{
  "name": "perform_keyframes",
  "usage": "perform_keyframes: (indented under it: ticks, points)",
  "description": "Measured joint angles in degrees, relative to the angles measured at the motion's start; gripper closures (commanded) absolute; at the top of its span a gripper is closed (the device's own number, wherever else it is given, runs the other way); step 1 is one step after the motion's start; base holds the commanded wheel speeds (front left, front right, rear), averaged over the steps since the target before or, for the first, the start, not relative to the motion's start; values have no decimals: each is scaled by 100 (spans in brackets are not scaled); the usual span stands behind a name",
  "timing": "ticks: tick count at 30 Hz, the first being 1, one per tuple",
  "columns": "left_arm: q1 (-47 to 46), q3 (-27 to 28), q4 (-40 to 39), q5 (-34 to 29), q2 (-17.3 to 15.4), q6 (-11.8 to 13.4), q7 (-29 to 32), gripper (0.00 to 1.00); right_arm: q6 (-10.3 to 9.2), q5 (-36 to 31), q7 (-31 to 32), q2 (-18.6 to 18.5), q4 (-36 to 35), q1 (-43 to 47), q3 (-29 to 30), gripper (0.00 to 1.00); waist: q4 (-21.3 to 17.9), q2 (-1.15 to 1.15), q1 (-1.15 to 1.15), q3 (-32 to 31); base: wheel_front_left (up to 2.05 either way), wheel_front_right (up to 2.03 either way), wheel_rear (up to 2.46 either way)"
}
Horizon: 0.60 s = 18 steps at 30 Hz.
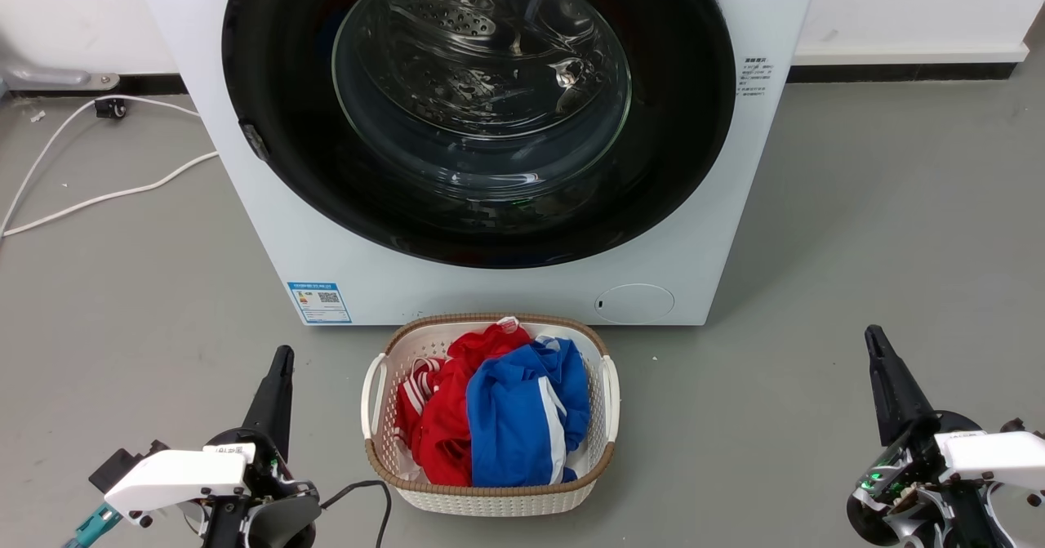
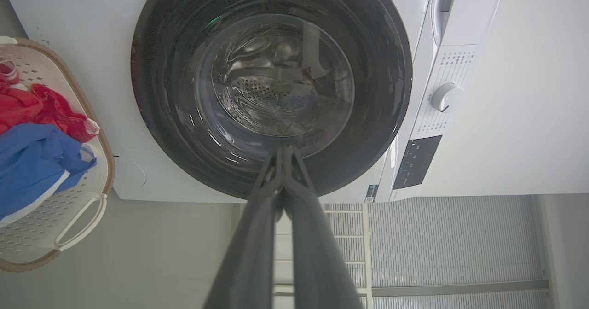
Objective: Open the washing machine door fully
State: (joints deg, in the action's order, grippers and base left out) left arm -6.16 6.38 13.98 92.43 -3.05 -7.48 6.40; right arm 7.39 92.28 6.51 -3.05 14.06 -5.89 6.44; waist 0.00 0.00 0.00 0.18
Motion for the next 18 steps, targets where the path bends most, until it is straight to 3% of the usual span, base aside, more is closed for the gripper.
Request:
perform_keyframes:
  ticks: [18]
  points:
    - [0,5,1,-1,3,0,7,100,0,-1,0,2,0,-1,3,100,0,0,0,0,0,0,0]
